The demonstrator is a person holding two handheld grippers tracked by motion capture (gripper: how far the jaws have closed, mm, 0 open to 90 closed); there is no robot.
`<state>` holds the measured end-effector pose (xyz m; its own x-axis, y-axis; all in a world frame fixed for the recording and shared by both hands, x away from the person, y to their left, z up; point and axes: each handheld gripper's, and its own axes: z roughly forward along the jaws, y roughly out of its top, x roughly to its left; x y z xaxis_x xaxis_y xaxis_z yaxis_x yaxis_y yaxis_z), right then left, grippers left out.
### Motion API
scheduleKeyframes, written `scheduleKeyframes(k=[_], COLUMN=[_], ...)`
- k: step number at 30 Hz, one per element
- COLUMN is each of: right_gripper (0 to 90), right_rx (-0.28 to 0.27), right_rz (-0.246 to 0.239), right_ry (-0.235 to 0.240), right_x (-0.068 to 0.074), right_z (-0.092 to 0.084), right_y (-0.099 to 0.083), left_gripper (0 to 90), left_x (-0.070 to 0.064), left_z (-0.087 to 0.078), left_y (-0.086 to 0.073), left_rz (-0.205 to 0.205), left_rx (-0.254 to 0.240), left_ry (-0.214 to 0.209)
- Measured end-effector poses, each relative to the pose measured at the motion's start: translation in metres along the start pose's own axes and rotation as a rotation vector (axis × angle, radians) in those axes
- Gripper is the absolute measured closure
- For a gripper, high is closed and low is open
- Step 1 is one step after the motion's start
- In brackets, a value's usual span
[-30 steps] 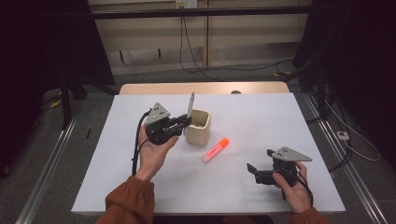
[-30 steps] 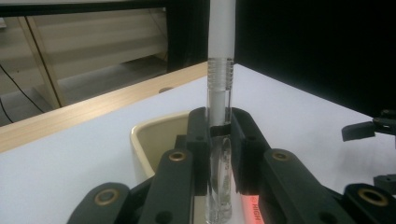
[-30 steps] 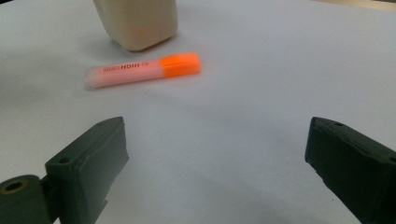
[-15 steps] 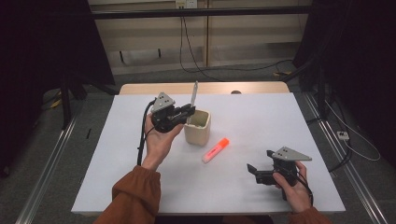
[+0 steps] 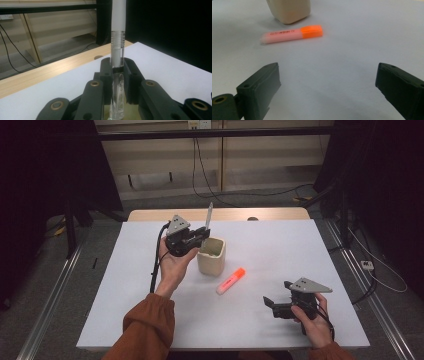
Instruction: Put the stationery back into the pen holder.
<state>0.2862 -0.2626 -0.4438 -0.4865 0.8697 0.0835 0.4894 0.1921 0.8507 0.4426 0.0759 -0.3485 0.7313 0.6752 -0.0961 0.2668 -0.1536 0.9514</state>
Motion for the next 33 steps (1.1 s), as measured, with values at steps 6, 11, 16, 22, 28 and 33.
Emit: scheduleKeyframes(k=[6,11,16,22,28,33], right_gripper=[5.6,5.6,5.7,5.7,5.8,5.9], right_rx=[-0.001,0.0,0.001,0.003,0.001,0.005], right_rz=[-0.007,-0.006,-0.005,-0.007,-0.008,-0.008], right_ry=[-0.002,-0.004,-0.001,-0.001,-0.003,0.003], right_x=[0.001,0.001,0.001,0.002,0.001,0.002], right_z=[-0.001,-0.001,-0.001,0.0,0.0,0.0], right_y=[0.0,0.0,0.0,0.0,0.0,0.0], left_gripper=[79.9,79.9,79.9,79.9,79.8,79.7], left_x=[-0.001,-0.003,-0.003,-0.01,-0.009,-0.006], left_z=[0.006,0.011,0.015,0.02,0.023,0.023], left_y=[-0.001,-0.004,-0.007,-0.009,-0.015,-0.02], left_rz=[0.0,0.019,0.02,0.037,0.035,0.039], left_rx=[-0.014,-0.016,-0.004,0.008,0.018,0.036], left_ry=[0.012,0.008,0.005,-0.009,-0.007,-0.009])
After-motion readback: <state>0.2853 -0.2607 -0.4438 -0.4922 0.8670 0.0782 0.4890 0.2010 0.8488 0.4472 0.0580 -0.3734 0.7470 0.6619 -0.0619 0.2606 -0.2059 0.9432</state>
